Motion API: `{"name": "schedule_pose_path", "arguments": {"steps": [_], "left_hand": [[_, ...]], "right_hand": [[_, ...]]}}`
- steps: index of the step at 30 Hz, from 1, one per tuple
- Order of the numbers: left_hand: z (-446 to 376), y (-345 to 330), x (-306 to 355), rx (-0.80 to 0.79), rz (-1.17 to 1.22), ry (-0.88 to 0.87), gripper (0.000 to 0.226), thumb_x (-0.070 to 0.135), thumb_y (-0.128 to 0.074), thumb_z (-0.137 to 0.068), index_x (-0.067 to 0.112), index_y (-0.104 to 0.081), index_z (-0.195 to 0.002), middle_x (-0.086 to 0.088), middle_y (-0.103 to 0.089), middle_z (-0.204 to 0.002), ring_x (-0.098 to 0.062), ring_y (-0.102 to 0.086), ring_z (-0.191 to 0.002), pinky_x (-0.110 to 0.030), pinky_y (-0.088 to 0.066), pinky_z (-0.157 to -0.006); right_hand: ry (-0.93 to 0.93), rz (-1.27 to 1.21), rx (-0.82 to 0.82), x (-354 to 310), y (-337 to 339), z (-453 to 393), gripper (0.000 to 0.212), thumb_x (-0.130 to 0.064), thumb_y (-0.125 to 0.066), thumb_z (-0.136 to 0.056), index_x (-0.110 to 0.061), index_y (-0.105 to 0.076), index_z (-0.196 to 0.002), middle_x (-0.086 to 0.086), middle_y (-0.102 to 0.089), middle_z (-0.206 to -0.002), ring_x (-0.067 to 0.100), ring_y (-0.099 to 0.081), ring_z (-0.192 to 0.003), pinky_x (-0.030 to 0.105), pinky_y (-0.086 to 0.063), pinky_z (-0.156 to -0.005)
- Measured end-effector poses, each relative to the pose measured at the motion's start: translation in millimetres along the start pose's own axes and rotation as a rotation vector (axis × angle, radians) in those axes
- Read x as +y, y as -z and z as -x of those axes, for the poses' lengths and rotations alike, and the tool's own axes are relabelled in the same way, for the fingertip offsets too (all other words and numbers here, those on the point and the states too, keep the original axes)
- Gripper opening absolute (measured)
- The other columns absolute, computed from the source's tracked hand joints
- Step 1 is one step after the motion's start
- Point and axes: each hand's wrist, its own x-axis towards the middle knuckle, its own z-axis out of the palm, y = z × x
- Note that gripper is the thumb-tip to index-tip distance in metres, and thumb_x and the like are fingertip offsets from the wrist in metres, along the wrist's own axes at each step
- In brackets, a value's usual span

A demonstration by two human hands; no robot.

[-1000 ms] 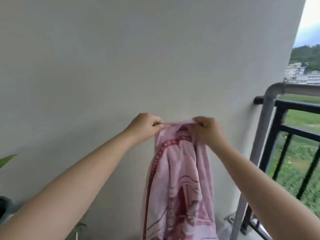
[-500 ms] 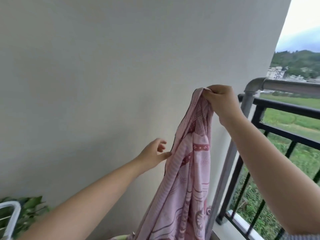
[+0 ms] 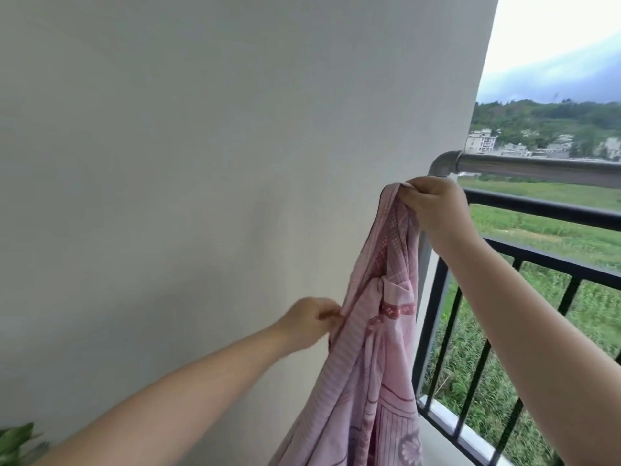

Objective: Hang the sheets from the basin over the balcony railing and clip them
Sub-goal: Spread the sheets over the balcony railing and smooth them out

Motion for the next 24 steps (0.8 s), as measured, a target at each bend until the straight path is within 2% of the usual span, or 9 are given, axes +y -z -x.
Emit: {"name": "schedule_pose_path", "arguments": {"steps": [3, 5, 7, 9, 12, 14, 18, 21, 24], "left_hand": [[-8, 28, -2, 0.317, 0.236, 0.112, 0.021, 0.018, -0.049, -0.088, 0.018, -0.050, -0.068, -0.004, -0.049, -0.066, -0.010, -0.048, -0.057, -0.026, -0.041, -0.063], [-13, 68, 10, 0.535, 0.073, 0.056, 0.023, 0.012, -0.045, -0.092, 0.020, -0.048, -0.071, 0.000, -0.048, -0.062, -0.006, -0.043, -0.053, -0.015, -0.036, -0.053], [-16, 109, 38, 0.603, -0.063, -0.076, 0.018, 0.009, -0.045, -0.092, 0.018, -0.054, -0.078, -0.007, -0.054, -0.071, -0.014, -0.044, -0.062, -0.020, -0.036, -0.059], [-16, 135, 69, 0.564, -0.159, -0.186, 0.014, 0.007, -0.048, -0.090, 0.008, -0.062, -0.091, -0.009, -0.057, -0.082, -0.015, -0.048, -0.068, -0.020, -0.037, -0.062], [-14, 146, 102, 0.512, -0.322, -0.279, 0.016, 0.008, -0.054, -0.087, -0.001, -0.066, -0.094, -0.005, -0.059, -0.080, -0.001, -0.050, -0.061, -0.006, -0.034, -0.059], [-9, 146, 111, 0.487, -0.361, -0.303, 0.015, 0.008, -0.057, -0.085, 0.000, -0.068, -0.091, -0.004, -0.062, -0.080, 0.004, -0.050, -0.059, -0.005, -0.035, -0.060], [3, 149, 108, 0.497, -0.263, -0.294, 0.013, 0.007, -0.060, -0.083, 0.001, -0.069, -0.088, 0.000, -0.064, -0.076, 0.016, -0.052, -0.051, 0.001, -0.037, -0.057], [17, 151, 95, 0.429, -0.040, -0.249, 0.017, 0.002, -0.061, -0.081, 0.006, -0.065, -0.098, 0.007, -0.063, -0.065, 0.011, -0.053, -0.052, -0.004, -0.041, -0.057], [32, 142, 66, 0.187, -0.032, -0.166, 0.030, -0.005, -0.064, -0.076, 0.018, -0.060, -0.095, 0.013, -0.055, -0.056, 0.007, -0.046, -0.046, -0.007, -0.035, -0.051]], "right_hand": [[0.022, 0.133, 0.059, 6, 16, -2, 0.028, -0.007, -0.054, -0.083, 0.013, -0.056, -0.063, 0.010, -0.038, -0.049, 0.011, -0.033, -0.046, 0.020, -0.026, -0.044], [-0.010, 0.329, 0.017, 11, 21, 1, 0.027, -0.008, -0.052, -0.085, 0.007, -0.058, -0.063, 0.007, -0.042, -0.048, 0.015, -0.034, -0.045, 0.017, -0.030, -0.042], [-0.082, 0.502, -0.138, 11, 15, 5, 0.017, -0.005, -0.049, -0.085, 0.004, -0.064, -0.087, 0.010, -0.059, -0.066, 0.019, -0.047, -0.056, 0.022, -0.045, -0.053], [-0.130, 0.474, -0.367, 1, -3, 13, 0.035, -0.003, -0.056, -0.082, -0.005, -0.054, -0.116, 0.011, -0.064, -0.103, 0.023, -0.057, -0.085, 0.032, -0.051, -0.081], [-0.097, 0.116, -0.569, -21, -38, 19, 0.057, -0.010, -0.069, -0.075, -0.005, -0.045, -0.126, 0.014, -0.061, -0.115, 0.024, -0.057, -0.106, 0.033, -0.044, -0.098], [-0.095, -0.033, -0.547, -30, -58, 20, 0.044, -0.010, -0.070, -0.074, -0.003, -0.057, -0.115, 0.014, -0.066, -0.101, 0.018, -0.061, -0.090, 0.029, -0.049, -0.083], [0.018, 0.008, -0.527, -30, -85, 20, 0.003, -0.006, -0.067, -0.076, -0.006, -0.069, -0.075, 0.001, -0.059, -0.058, -0.005, -0.048, -0.046, 0.024, -0.040, -0.057], [0.117, 0.077, -0.339, -29, -88, 19, 0.008, -0.004, -0.063, -0.076, -0.001, -0.069, -0.072, 0.015, -0.065, -0.067, 0.012, -0.052, -0.061, 0.023, -0.039, -0.056], [0.121, 0.024, -0.126, -38, -74, 12, 0.013, 0.000, -0.060, -0.076, 0.000, -0.071, -0.082, 0.006, -0.062, -0.072, 0.012, -0.055, -0.069, 0.011, -0.037, -0.052]]}}
